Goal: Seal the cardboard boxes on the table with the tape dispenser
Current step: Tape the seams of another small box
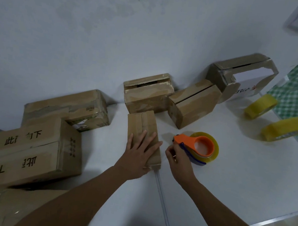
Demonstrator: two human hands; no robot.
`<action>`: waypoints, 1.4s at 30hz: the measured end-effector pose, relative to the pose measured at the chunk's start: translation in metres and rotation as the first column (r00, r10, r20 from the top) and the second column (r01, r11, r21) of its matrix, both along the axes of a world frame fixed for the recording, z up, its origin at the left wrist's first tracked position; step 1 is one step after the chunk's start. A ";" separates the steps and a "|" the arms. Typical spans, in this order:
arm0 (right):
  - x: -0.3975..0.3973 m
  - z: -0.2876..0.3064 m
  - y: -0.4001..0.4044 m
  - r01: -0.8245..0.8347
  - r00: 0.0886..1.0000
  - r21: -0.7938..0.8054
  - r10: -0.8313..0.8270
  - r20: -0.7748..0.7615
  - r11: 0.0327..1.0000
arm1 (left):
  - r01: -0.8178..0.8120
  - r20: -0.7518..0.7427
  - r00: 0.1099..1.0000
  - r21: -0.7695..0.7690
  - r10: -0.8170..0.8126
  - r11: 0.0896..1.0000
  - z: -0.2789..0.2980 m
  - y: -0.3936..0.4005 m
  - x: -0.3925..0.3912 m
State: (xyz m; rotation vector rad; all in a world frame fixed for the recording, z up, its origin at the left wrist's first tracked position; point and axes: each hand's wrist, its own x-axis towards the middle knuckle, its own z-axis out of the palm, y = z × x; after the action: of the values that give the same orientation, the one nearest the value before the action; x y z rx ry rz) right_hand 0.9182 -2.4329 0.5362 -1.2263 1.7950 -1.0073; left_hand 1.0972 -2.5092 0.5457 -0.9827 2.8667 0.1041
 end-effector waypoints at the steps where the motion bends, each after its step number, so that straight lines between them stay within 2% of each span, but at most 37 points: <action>1: 0.003 -0.002 -0.003 -0.012 1.000 -0.021 0.012 -0.005 1.000 | 0.011 0.005 1.000 -0.029 -0.011 1.000 0.001 0.000 -0.001; 5: 0.014 -0.012 -0.008 -0.051 0.998 -0.064 0.050 -0.027 0.997 | 0.021 0.033 0.999 -0.126 -0.017 0.992 0.002 0.003 -0.001; 9: 0.021 -0.023 -0.007 0.007 1.000 -0.086 -0.006 0.009 0.996 | -0.003 0.039 0.999 -0.105 0.007 0.994 0.000 0.002 -0.004; 13: 0.038 -0.029 -0.004 0.114 0.973 0.028 -0.118 0.197 0.993 | -0.020 0.052 0.998 -0.068 0.023 0.997 0.000 0.001 -0.004; 16: 0.040 -0.032 -0.004 0.120 0.950 0.134 -0.153 0.272 0.984 | -0.022 0.045 0.999 -0.063 0.025 0.998 0.000 0.001 -0.004; 19: 0.037 -0.037 -0.009 0.096 0.945 0.255 -0.169 0.280 0.962 | -0.017 0.045 0.999 -0.062 0.020 0.998 -0.001 0.002 -0.003; 22: 0.028 -0.039 -0.008 0.122 0.960 0.300 -0.190 0.207 0.946 | -0.018 0.058 0.998 -0.050 0.021 0.999 -0.002 0.001 -0.003; 25: 0.024 -0.027 -0.001 0.189 0.894 0.286 -0.285 0.347 0.940 | -0.022 0.066 0.998 -0.037 0.025 0.999 0.000 0.000 -0.004; 27: 0.029 -0.016 0.002 0.126 0.860 0.250 -0.232 0.455 0.960 | -0.024 0.056 0.998 -0.045 0.026 0.999 0.002 0.002 -0.004; 28: 0.032 -0.011 0.002 0.081 0.869 0.227 -0.181 0.461 0.971 | -0.025 0.053 0.998 -0.050 0.028 0.998 0.003 0.002 -0.005; 32: 0.041 0.000 -0.003 0.015 0.942 0.149 -0.064 0.328 0.989 | -0.048 0.054 0.997 -0.057 0.051 0.997 0.004 0.002 -0.006; 38: 0.026 0.005 0.004 -0.067 0.908 0.215 -0.030 0.417 0.974 | -0.044 0.036 0.998 -0.041 0.045 0.998 0.002 0.003 -0.006; 42: 0.026 0.007 -0.001 -0.106 0.956 0.225 0.037 0.291 0.969 | -0.028 0.054 0.998 0.028 0.027 0.999 0.001 -0.001 -0.002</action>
State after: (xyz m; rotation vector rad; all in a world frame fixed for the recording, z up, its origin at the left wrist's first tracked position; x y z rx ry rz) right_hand 0.9439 -2.4343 0.5434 -0.9393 1.5810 -0.8506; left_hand 1.0949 -2.5101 0.5468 -1.0043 2.7960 0.1191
